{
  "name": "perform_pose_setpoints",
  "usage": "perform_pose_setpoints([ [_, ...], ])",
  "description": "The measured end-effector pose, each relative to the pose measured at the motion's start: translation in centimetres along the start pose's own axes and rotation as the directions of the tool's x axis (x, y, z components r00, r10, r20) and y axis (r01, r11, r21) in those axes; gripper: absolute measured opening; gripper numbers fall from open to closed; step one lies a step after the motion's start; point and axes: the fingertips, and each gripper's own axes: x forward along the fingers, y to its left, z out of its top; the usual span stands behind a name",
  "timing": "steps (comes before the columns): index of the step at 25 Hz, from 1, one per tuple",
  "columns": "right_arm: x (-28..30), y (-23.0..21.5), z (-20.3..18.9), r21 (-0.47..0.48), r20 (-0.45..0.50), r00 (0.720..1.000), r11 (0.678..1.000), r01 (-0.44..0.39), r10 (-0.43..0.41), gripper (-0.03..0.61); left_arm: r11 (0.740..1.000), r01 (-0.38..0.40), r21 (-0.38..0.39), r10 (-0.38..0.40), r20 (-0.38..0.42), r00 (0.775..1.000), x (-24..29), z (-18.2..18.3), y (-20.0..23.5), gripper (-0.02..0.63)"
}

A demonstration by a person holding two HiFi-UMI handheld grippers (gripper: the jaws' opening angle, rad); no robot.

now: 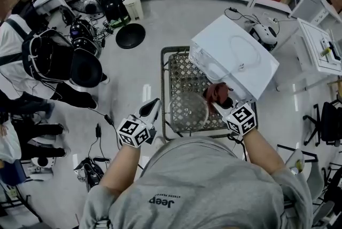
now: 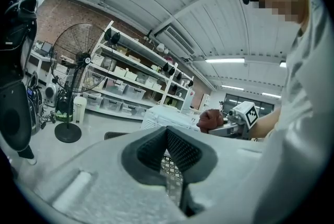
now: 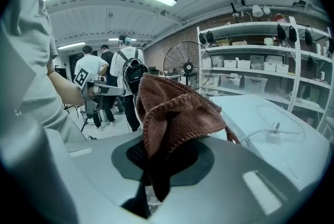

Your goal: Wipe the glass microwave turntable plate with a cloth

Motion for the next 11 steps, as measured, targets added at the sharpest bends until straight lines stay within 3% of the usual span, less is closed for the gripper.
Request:
perform_pose_setpoints([
  [11,-0.2,0.1,0.08,-0.005,-0.007,1.0,1.0,-0.003,0.003,0.061,1.0,0.002,-0.004,-0.002,-0.005,1.0,-0.06,0.2,-0.35,0.0],
])
